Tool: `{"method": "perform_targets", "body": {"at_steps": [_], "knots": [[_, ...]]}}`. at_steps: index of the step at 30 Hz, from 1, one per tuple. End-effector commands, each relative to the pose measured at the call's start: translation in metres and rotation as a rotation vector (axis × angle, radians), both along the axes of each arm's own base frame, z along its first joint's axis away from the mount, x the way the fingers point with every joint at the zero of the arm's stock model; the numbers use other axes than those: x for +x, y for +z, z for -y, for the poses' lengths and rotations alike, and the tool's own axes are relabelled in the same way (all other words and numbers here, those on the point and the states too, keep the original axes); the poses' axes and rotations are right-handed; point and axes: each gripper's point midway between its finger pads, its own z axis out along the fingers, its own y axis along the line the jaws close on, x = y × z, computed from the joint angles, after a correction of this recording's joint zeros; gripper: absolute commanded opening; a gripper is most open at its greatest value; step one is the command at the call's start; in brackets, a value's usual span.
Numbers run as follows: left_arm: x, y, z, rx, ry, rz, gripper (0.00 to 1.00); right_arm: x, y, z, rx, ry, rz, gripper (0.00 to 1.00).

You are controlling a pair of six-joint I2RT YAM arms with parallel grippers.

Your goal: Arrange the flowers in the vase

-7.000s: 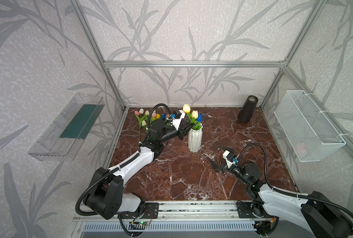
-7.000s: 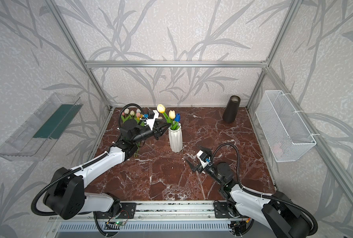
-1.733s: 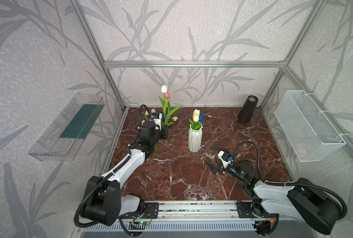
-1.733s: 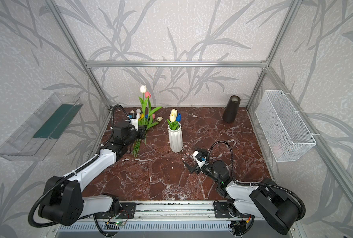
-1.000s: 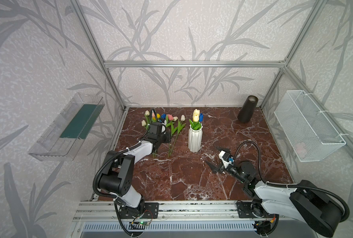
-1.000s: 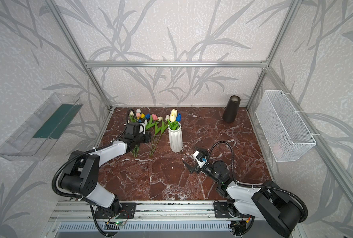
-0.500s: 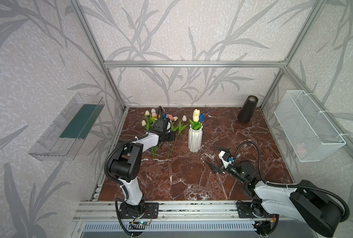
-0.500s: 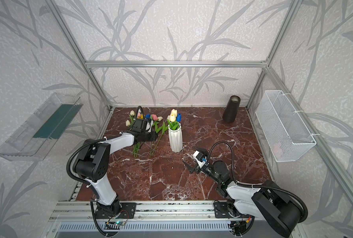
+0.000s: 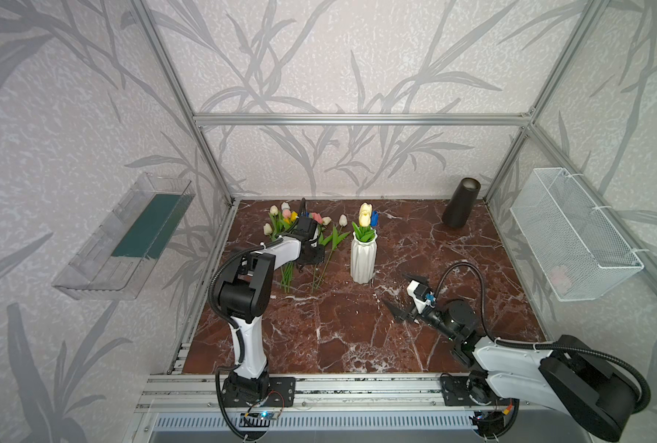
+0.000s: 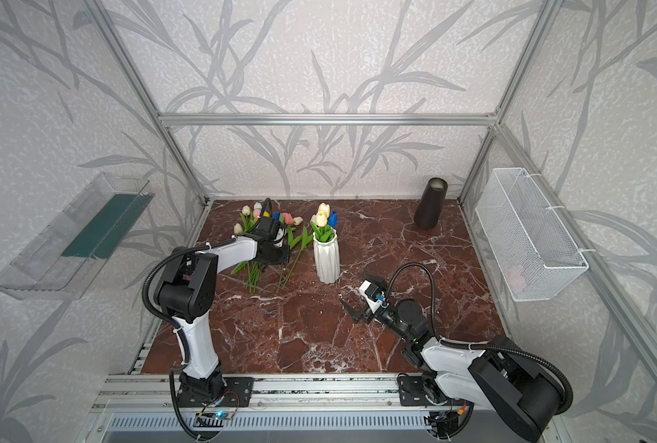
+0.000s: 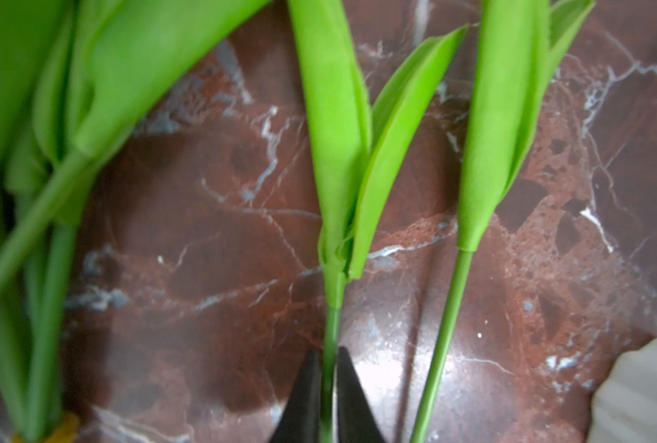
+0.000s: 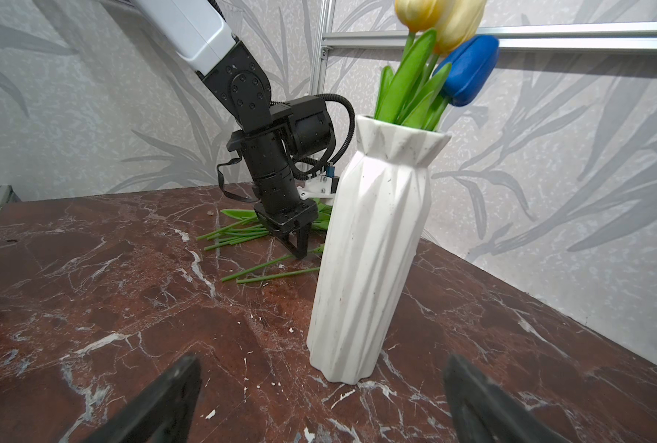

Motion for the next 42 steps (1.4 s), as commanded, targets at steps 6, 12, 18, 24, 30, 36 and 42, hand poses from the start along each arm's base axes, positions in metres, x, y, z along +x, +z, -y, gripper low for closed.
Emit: {"method": "perform_targets", "body": {"at_steps": [6, 12, 18, 24, 30, 36, 42], "knots": [[-0.008, 0.073, -0.005, 0.014, -0.032, 0.098, 0.01, 0.002, 0.016, -0.003, 0.023, 0.0, 0.047, 0.99], [-0.02, 0.144, -0.005, -0.02, -0.073, 0.245, 0.0, 0.001, 0.017, -0.003, 0.025, 0.003, 0.048, 0.99], [-0.029, 0.222, 0.015, -0.194, -0.142, 0.562, 0.0, 0.001, 0.017, -0.004, 0.027, 0.005, 0.046, 0.99], [-0.07, 0.329, 0.037, -0.438, -0.263, 1.056, 0.0, 0.001, 0.017, -0.003, 0.025, 0.002, 0.05, 0.99], [-0.118, 0.386, 0.083, -0.573, -0.521, 1.313, 0.0, 0.003, 0.015, -0.005, 0.028, 0.002, 0.048, 0.99], [-0.112, 0.401, 0.113, -0.672, -0.61, 1.418, 0.0, 0.001, 0.018, -0.001, 0.056, -0.013, 0.072, 0.99], [-0.088, 0.399, 0.129, -0.705, -0.633, 1.427, 0.0, 0.0, 0.02, 0.0, 0.049, -0.013, 0.082, 0.99]]}}
